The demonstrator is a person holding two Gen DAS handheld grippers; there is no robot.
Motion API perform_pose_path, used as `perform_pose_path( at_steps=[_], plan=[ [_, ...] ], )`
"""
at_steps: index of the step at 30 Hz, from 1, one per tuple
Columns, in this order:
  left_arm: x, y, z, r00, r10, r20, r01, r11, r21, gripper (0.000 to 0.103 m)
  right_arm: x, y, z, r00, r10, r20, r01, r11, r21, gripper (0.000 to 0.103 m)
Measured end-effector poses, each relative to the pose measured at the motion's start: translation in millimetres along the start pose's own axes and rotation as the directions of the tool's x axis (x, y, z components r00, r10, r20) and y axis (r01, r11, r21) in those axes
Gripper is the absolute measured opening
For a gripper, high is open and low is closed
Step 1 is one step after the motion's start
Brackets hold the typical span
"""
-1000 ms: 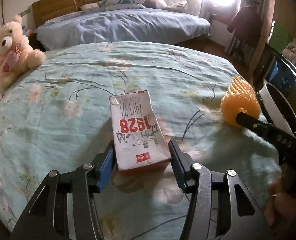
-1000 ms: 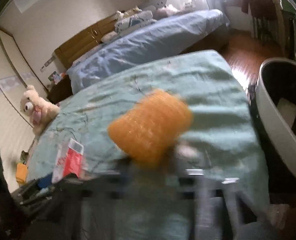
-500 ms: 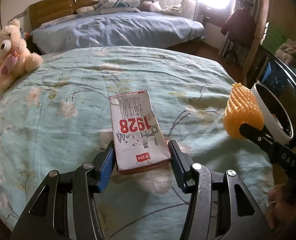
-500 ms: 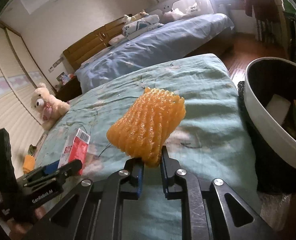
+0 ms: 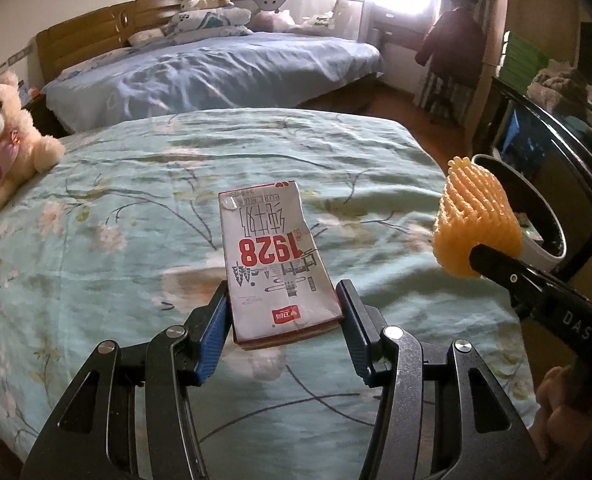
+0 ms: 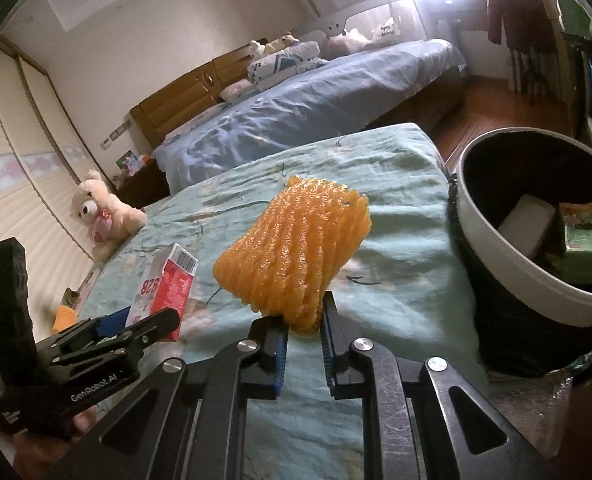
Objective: Collect trash
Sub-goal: 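Carry the red box and orange mesh sleeve over the trash bin with both tools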
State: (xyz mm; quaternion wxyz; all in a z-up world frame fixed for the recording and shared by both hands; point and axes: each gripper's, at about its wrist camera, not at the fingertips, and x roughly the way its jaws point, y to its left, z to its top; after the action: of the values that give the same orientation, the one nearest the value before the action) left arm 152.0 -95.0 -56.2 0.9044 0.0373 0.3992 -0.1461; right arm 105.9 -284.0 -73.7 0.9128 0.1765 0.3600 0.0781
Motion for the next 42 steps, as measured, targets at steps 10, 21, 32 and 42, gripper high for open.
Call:
perform_pose_path(
  at_steps=[10,21,32,42],
  plan=[
    [-5,-15,1,1.0,-0.02,0.006,0.02,0.999,0.027,0.051,-16,-8,-4,1.0,-0.012,0.019,0.011,1.0,0.005,0.015],
    [-7,-28,1,0.998,-0.068,0.002,0.068,0.997,0.039,0.051,-30,-24,-7,0.999,-0.031,0.036,0.029,0.999,0.032,0.015],
    [-5,-44,2,0.996,-0.086,-0.009,0.086,0.993,0.078,0.051,-38,-29,-9,0.998,-0.041,0.051,0.039,0.999,0.036,0.015],
    [-7,-81,10,0.991,-0.135,0.0,0.133,0.979,0.154,0.051,-53,-45,-9,0.994,-0.083,0.071,0.079,0.996,0.05,0.015]
  ],
)
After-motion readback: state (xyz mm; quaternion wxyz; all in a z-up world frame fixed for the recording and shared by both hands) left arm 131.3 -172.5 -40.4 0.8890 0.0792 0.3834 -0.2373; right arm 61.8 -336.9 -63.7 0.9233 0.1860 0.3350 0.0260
